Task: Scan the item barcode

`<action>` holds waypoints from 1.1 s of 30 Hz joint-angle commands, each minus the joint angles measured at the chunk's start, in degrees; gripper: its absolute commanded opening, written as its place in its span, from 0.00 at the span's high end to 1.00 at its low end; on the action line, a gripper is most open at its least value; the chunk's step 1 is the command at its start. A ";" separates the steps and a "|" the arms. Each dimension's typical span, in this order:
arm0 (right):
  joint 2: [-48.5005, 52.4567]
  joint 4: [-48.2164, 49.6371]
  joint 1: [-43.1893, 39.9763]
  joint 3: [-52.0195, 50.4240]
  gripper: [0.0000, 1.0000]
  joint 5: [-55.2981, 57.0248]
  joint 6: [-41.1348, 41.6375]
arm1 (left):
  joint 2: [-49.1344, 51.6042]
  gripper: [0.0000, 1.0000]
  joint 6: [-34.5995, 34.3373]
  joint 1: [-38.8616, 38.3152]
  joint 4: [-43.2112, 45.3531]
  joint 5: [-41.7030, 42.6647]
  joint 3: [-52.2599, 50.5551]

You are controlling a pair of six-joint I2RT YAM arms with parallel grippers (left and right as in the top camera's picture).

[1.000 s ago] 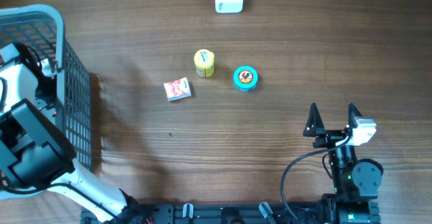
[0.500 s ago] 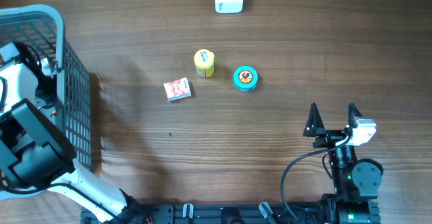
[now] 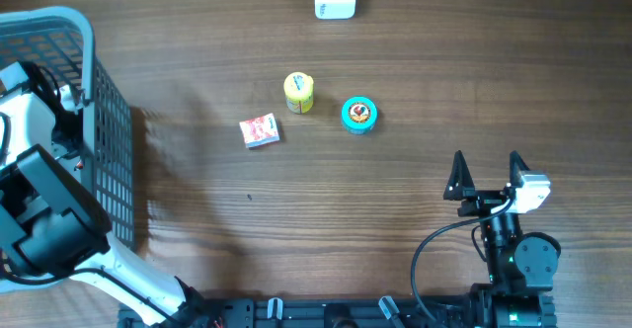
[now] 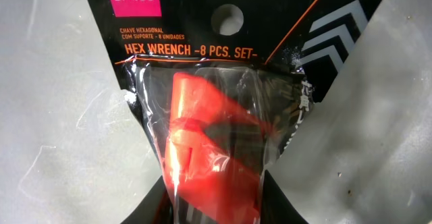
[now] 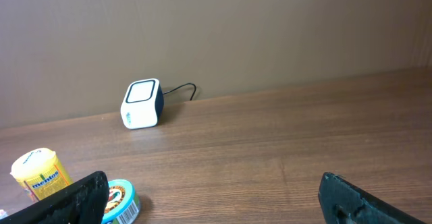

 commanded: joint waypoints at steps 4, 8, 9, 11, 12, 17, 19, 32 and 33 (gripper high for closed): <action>-0.31 0.11 0.24 -0.07 0.00 0.39 0.48 | -6.29 0.78 0.02 -0.13 -0.50 -0.98 -0.48; -0.31 0.11 0.24 -0.07 0.00 0.39 0.48 | -10.36 0.78 0.02 -0.13 -0.48 -0.98 -0.48; -0.31 0.13 0.24 -0.07 0.00 0.37 0.46 | -11.10 0.78 0.02 -0.13 -0.48 -0.98 -0.48; -0.31 0.13 0.24 -0.07 0.00 0.39 0.48 | -13.14 0.79 0.02 -0.13 -0.48 -0.98 -0.48; -0.31 0.13 0.24 -0.07 0.00 0.39 0.46 | -14.03 0.79 0.02 -0.13 -0.46 -0.98 -0.48; -0.28 0.11 0.24 -0.07 0.00 0.39 0.46 | -17.86 0.80 0.00 -0.13 -0.48 -0.98 -0.48; -0.31 0.11 0.24 -0.07 0.00 0.39 0.50 | -19.37 0.80 0.00 -0.13 -0.48 -0.98 -0.48; -0.31 0.11 0.24 -0.07 0.00 0.37 0.48 | -30.77 0.84 -0.26 -0.15 -0.68 -0.31 -0.48; -0.31 0.11 0.24 -0.07 0.00 0.39 0.48 | -31.71 0.84 -0.24 -0.15 -0.68 0.26 -0.48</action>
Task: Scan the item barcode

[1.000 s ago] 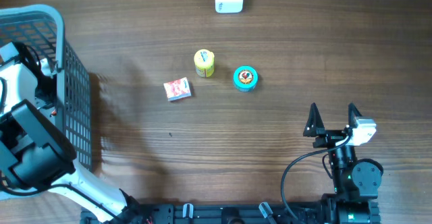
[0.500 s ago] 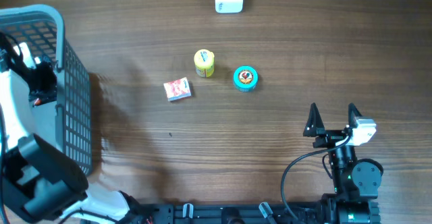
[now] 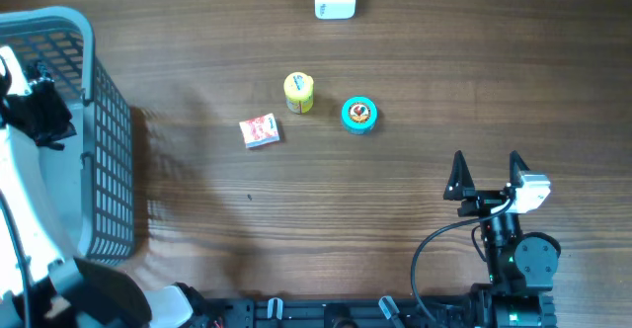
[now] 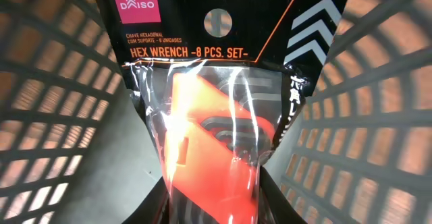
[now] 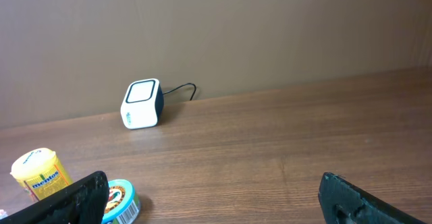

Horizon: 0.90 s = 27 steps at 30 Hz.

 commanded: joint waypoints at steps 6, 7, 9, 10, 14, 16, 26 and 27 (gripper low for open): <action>-0.31 0.11 0.24 -0.07 0.00 0.39 0.46 | -9.92 0.83 -0.72 -0.15 0.24 2.29 -0.02; -0.31 0.11 0.24 -0.07 0.00 0.39 0.48 | -10.84 0.83 -1.18 -0.15 0.26 2.27 -0.02; -0.31 0.11 0.24 -0.07 0.00 0.37 0.48 | -12.50 0.83 -1.90 -0.15 0.46 2.82 -0.02; -0.31 0.13 0.24 -0.07 0.00 0.39 0.48 | -13.33 0.83 -1.90 -0.15 0.63 3.89 -0.02; -0.31 0.13 0.24 -0.07 0.00 0.39 0.46 | -16.24 0.83 -1.92 -0.15 1.46 10.19 -0.02; -0.31 0.11 0.24 -0.07 0.00 0.39 0.48 | -17.31 0.82 -1.95 -0.15 2.01 12.76 -0.02; -0.31 0.11 0.24 -0.07 0.00 0.39 0.48 | -20.46 0.82 -5.16 -0.15 6.21 30.25 -0.02; -0.31 0.11 0.24 -0.07 0.00 0.39 0.48 | -20.57 0.83 -5.16 -0.15 6.56 32.13 -0.02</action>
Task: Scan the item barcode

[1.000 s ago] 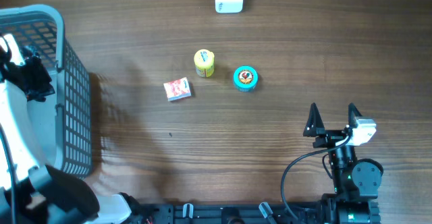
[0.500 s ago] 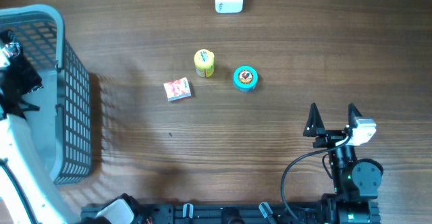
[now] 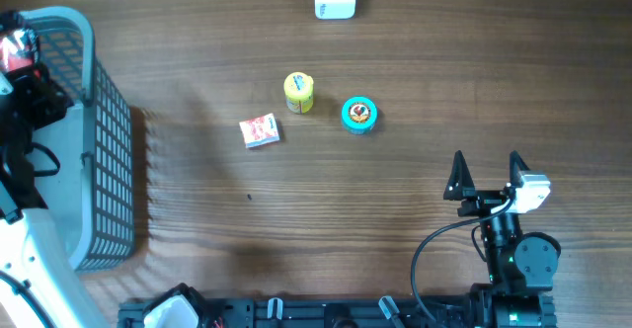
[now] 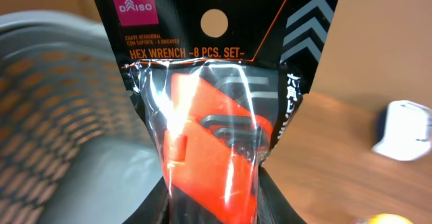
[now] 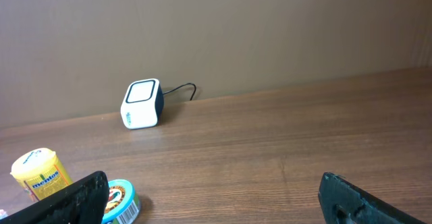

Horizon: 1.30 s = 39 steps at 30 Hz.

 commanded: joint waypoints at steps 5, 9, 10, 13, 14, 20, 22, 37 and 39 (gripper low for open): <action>-0.31 0.11 0.24 -0.07 0.00 0.37 0.46 | -1.75 0.82 -4.90 -0.15 4.87 23.76 -0.02; -0.28 0.11 0.24 -0.07 0.00 0.39 0.48 | -1.75 0.82 -7.74 -0.15 7.80 32.68 -0.02; -0.31 0.13 0.24 -0.07 0.00 0.39 0.48 | -1.75 0.83 -8.74 -0.28 8.46 34.25 -0.02; -0.31 0.11 0.24 -0.07 0.00 0.39 0.46 | -1.57 0.83 -10.23 -1.51 8.87 34.23 -0.02; -0.31 0.11 0.24 -0.07 0.00 0.39 0.46 | -1.31 0.83 -10.34 -2.19 8.98 34.25 -0.04; -0.31 0.11 0.24 -0.07 0.00 0.39 0.48 | 2.36 0.82 -10.27 -9.20 9.05 33.79 -0.04; -0.31 0.11 0.24 -0.07 0.00 0.39 0.48 | 4.74 0.82 -10.29 -12.37 9.03 32.04 -0.04; -0.28 0.11 0.24 -0.07 0.00 0.39 0.46 | 29.92 0.84 -10.34 -29.18 8.76 25.42 -0.04; -0.31 0.11 0.24 -0.07 0.00 0.39 0.46 | 32.06 0.84 -10.32 -30.03 8.55 23.78 -0.04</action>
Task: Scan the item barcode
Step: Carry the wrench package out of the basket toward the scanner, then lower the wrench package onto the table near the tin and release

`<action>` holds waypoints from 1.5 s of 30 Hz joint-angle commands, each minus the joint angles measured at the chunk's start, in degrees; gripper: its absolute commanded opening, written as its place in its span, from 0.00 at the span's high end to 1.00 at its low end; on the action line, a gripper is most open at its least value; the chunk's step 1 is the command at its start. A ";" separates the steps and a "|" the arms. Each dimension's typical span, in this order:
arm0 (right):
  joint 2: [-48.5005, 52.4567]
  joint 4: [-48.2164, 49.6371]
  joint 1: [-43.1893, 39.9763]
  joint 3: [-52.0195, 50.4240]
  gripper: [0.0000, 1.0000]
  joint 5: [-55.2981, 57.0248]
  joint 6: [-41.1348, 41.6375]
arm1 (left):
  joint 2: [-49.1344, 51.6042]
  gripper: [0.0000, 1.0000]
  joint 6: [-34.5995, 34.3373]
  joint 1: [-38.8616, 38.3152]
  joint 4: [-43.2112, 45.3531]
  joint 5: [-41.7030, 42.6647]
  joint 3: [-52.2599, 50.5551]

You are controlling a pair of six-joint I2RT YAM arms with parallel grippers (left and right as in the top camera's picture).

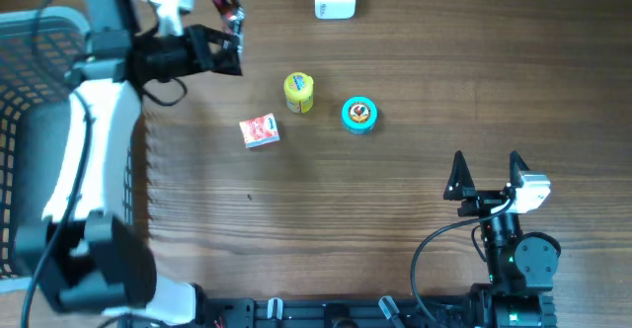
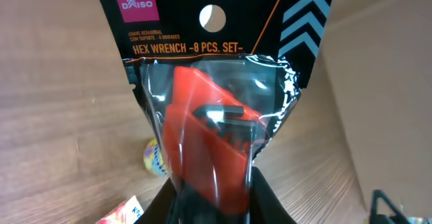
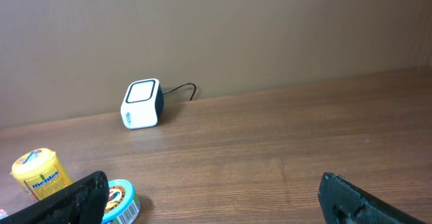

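A black Daiso hex wrench pack (image 2: 212, 102) with an orange holder inside fills the left wrist view, and my left gripper (image 2: 214, 204) is shut on its lower end. Overhead, the left gripper (image 1: 231, 43) holds the pack (image 1: 226, 5) above the table's far left part, some way left of the white scanner. No barcode shows on the side of the pack that I see. The scanner (image 3: 142, 104) stands against the back wall with its cable behind it. My right gripper (image 1: 486, 175) rests open at the near right, empty (image 3: 216, 197).
A grey mesh basket (image 1: 109, 140) stands at the left edge. On the table's middle stand a yellow Mentos tub (image 1: 298, 92), a teal round tin (image 1: 359, 114) and a small red-and-white packet (image 1: 260, 130). The left arm (image 1: 89, 140) reaches over the basket's right wall.
My left gripper, still shut on the pack, was over the basket's far corner and is now right of it, above the table, nearer the scanner. The right arm has not moved.
My left gripper was shut on the hex wrench pack low in the basket, against its grey floor. Then it held the pack among the mesh walls, then above the rim with the scanner in sight. Now the pack is outside the basket, over the table.
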 commanded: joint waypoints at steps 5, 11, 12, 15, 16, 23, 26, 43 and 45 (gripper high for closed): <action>-0.31 0.11 0.24 -0.07 0.00 0.39 0.46 | 6.38 0.83 0.07 -2.82 -1.86 -8.24 0.00; -0.31 0.13 0.24 -0.07 0.00 0.39 0.48 | 7.30 0.83 0.07 -4.02 -4.90 -17.77 -0.28; -0.31 0.11 0.24 -0.07 0.00 0.39 0.48 | 7.30 0.84 0.04 -4.33 -5.53 -19.52 -0.28; -0.31 0.13 0.24 -0.07 0.00 0.39 0.50 | 7.30 0.84 0.07 -5.60 -7.32 -22.56 -0.31; -0.31 0.11 0.24 -0.07 0.00 0.37 0.46 | 7.30 0.84 0.07 -6.12 -7.80 -23.34 -0.33; -0.31 0.13 0.24 -0.07 0.00 0.37 0.46 | 7.30 0.83 0.07 -10.54 -8.02 -26.21 -1.29; -0.31 0.11 0.24 -0.07 0.00 0.39 0.48 | 7.30 0.85 0.07 -12.07 -8.61 -26.18 -2.25; -0.28 0.11 0.24 -0.07 0.00 0.39 0.48 | 7.28 0.90 -0.42 -13.90 -12.74 -4.02 -2.73; -0.28 0.11 0.24 -0.07 0.00 0.37 0.48 | 7.28 0.91 -0.42 -13.90 -12.92 -0.81 -2.73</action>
